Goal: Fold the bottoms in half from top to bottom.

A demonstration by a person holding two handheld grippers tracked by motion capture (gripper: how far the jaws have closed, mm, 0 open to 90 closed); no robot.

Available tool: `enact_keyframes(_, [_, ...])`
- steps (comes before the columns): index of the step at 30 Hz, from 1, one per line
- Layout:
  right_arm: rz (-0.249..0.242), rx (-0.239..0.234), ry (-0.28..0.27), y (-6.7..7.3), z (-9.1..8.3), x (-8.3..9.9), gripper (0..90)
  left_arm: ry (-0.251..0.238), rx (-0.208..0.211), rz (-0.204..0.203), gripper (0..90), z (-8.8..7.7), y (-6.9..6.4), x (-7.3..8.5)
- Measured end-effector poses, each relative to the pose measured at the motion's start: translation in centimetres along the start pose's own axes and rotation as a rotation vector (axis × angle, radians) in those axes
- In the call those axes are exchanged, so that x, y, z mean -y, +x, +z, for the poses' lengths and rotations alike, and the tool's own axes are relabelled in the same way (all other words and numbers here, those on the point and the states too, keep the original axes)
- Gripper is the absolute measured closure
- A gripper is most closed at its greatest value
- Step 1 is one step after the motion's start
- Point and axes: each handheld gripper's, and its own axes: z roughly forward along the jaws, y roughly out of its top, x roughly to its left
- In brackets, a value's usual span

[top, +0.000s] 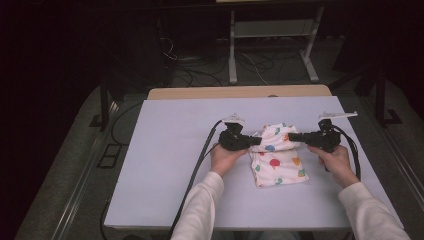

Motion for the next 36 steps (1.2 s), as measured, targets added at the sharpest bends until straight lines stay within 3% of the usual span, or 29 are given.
enact_keyframes(8, [-0.021,0.008,0.004,0.6,-0.3,0.6,86.7,0.010,0.010,0.007,87.0,-0.1,-0.3,0.5])
enact_keyframes(17, [-0.010,-0.007,0.025,0.7,-0.3,1.0,86.6,0.007,0.020,0.010,87.0,0.0,-0.6,1.4])
enact_keyframes(36, [-0.027,0.002,0.078,1.0,-0.3,1.9,86.4,0.044,0.022,0.054,86.9,0.6,-1.4,3.0])
